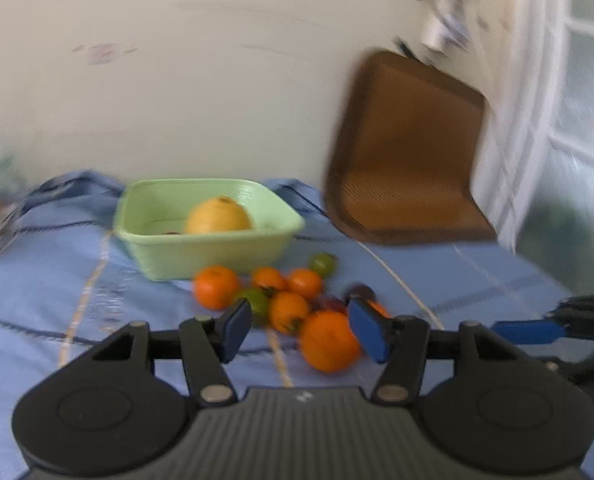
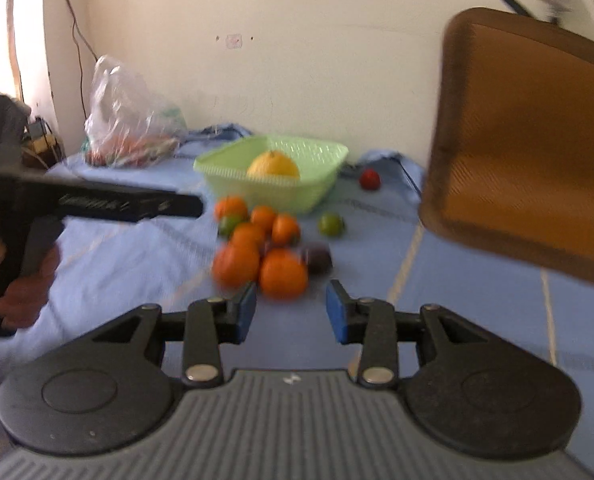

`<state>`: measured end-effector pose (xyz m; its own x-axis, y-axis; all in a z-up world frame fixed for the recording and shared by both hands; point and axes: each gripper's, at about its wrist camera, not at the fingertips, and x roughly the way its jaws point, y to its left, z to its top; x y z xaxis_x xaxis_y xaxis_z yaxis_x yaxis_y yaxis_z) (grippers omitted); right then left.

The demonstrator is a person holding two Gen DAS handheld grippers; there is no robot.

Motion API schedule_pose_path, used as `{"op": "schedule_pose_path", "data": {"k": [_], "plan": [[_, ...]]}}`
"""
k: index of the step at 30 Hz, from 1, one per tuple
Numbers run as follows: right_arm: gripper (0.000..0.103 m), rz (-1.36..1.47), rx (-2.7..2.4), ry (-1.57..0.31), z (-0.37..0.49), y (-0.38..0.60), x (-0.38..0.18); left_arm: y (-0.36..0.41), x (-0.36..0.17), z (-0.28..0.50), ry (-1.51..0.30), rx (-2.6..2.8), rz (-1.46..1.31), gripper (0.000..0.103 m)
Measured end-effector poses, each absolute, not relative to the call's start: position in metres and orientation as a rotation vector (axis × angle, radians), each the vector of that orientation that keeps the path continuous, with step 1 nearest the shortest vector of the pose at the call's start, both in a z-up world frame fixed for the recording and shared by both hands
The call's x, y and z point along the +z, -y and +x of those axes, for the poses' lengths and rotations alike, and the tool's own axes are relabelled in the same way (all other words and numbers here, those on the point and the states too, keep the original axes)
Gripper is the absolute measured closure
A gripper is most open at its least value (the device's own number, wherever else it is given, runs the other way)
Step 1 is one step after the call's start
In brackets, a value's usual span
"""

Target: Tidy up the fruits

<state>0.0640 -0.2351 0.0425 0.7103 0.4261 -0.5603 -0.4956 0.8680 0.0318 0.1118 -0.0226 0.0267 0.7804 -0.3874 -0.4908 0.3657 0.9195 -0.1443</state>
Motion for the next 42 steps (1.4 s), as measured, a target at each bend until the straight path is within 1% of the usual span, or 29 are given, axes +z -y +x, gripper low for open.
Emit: {"op": "schedule_pose_path", "data": {"k": [1,3,5,7,10,12,14,16,22,23,24,27,31,35,37,42], "plan": [[0.062,-0.128,0.496,-0.582,0.051,0.238,0.037,0.032,0.023,0.110,-0.528,-0.417,0.003,0.044],[0.062,-0.109,0.464,-0.577,0.032,0.240,0.026,0.046,0.015,0.108,-0.513,-0.406,0.080,0.039],[0.062,-0.073,0.448,-0.585,0.027,0.241,0.018,0.052,0.008,0.115,-0.534,-0.385,0.101,0.038],[0.062,-0.060,0.421,-0.591,0.026,0.240,0.012,0.050,0.009,0.121,-0.546,-0.370,0.065,0.039],[0.062,-0.064,0.412,-0.597,0.029,0.235,0.006,0.051,0.007,0.123,-0.554,-0.372,0.052,0.048],[0.062,-0.069,0.408,-0.606,0.029,0.233,0.001,0.053,0.007,0.119,-0.551,-0.394,0.051,0.064],[0.063,-0.073,0.411,-0.602,0.028,0.231,-0.002,0.057,0.008,0.113,-0.544,-0.392,0.079,0.064],[0.075,-0.084,0.414,-0.591,0.026,0.228,-0.002,0.056,0.009,0.104,-0.539,-0.397,0.097,0.065],[0.075,-0.096,0.448,-0.572,0.019,0.211,0.001,0.015,0.017,0.065,-0.555,-0.417,-0.002,0.066],[0.075,-0.097,0.457,-0.568,0.018,0.208,0.002,0.007,0.019,0.056,-0.549,-0.413,-0.014,0.070],[0.075,-0.099,0.464,-0.564,0.016,0.205,0.002,-0.002,0.020,0.048,-0.539,-0.411,-0.029,0.080],[0.075,-0.113,0.486,-0.554,0.013,0.195,0.003,-0.023,0.024,0.029,-0.523,-0.402,-0.067,0.079],[0.075,-0.125,0.495,-0.575,0.016,0.182,-0.002,-0.030,0.016,0.030,-0.554,-0.373,-0.072,0.079],[0.074,-0.126,0.483,-0.564,0.016,0.178,-0.003,-0.034,0.010,0.029,-0.549,-0.396,-0.094,0.066],[0.074,-0.119,0.479,-0.561,0.015,0.178,-0.004,-0.032,0.004,0.027,-0.541,-0.386,-0.068,0.064],[0.074,-0.104,0.477,-0.558,0.013,0.179,-0.004,-0.044,0.002,0.027,-0.534,-0.405,-0.137,0.063]]}}
